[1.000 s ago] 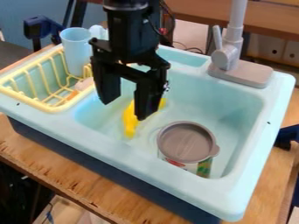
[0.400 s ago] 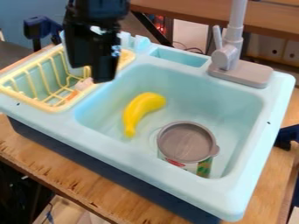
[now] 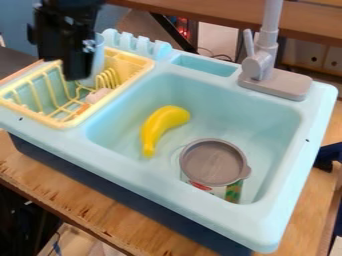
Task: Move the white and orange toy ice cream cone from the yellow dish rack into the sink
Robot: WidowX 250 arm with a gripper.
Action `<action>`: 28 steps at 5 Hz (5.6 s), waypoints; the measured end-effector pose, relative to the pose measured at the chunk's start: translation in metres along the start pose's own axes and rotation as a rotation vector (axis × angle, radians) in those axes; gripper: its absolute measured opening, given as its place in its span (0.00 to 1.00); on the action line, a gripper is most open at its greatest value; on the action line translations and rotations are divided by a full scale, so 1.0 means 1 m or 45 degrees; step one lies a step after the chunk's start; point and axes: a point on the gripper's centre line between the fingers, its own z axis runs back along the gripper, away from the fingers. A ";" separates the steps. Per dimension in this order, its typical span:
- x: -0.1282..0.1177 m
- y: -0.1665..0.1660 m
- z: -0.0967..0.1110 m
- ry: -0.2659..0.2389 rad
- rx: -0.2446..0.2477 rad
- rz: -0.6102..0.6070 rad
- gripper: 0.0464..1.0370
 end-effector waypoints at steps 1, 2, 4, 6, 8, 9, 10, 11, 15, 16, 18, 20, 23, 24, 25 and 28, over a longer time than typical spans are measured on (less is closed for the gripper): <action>0.005 0.012 -0.010 -0.014 0.005 -0.027 0.96; 0.024 0.021 -0.048 0.054 -0.046 -0.093 0.96; 0.030 0.026 -0.065 0.016 -0.085 -0.166 0.96; 0.018 0.035 -0.077 0.051 -0.118 -0.069 0.96; 0.014 0.040 -0.099 0.068 -0.135 -0.087 0.96; 0.014 0.046 -0.101 0.026 -0.136 -0.083 0.92; 0.016 0.049 -0.105 -0.003 -0.154 -0.083 0.67; 0.016 0.043 -0.107 -0.019 -0.193 -0.104 0.39; -0.009 0.029 -0.023 -0.120 0.011 0.044 0.35; 0.001 -0.001 0.011 -0.217 0.144 -0.118 0.35; 0.037 -0.044 -0.004 -0.125 0.163 -0.374 0.35; 0.073 -0.063 -0.029 -0.051 0.149 -0.496 0.35; 0.109 -0.092 -0.055 -0.054 0.131 -0.687 0.35; 0.116 -0.086 -0.066 -0.032 0.103 -0.674 0.35; 0.120 -0.086 -0.083 0.004 0.073 -0.693 0.35; 0.133 -0.094 -0.091 0.000 0.067 -0.736 0.70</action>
